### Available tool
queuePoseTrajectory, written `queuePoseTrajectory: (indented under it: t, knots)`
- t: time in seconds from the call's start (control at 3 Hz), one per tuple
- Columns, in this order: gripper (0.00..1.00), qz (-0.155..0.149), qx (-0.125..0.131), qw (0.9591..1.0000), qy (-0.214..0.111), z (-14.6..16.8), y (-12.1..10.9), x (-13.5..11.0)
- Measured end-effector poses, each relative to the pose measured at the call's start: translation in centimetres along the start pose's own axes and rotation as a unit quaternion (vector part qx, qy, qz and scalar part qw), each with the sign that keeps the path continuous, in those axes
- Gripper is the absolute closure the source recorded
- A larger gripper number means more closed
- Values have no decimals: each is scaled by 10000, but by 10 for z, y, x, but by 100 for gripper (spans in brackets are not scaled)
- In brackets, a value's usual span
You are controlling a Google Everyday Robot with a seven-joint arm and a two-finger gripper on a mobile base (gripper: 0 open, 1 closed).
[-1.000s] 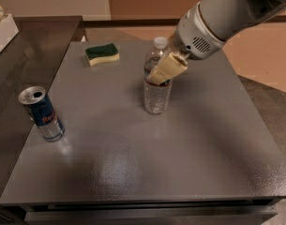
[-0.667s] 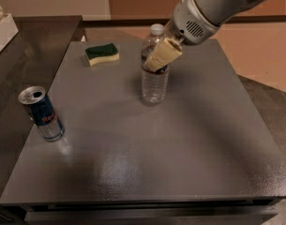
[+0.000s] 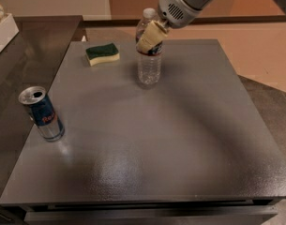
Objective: Move water bottle near sponge
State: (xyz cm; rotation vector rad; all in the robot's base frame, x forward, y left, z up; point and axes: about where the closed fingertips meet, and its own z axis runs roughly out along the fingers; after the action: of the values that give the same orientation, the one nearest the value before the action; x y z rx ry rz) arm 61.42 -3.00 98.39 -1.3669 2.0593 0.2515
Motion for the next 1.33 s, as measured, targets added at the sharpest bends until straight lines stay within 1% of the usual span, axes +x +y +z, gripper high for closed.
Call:
queuePoseTrajectory:
  t: [0.33,0.67,1.33]
  knots:
    - [100,225,210,9995,36,21,-15,-11]
    - [100,392,299,9988,15,40,-26,-26]
    - [100,419,264,9988,55,67,-38,-53]
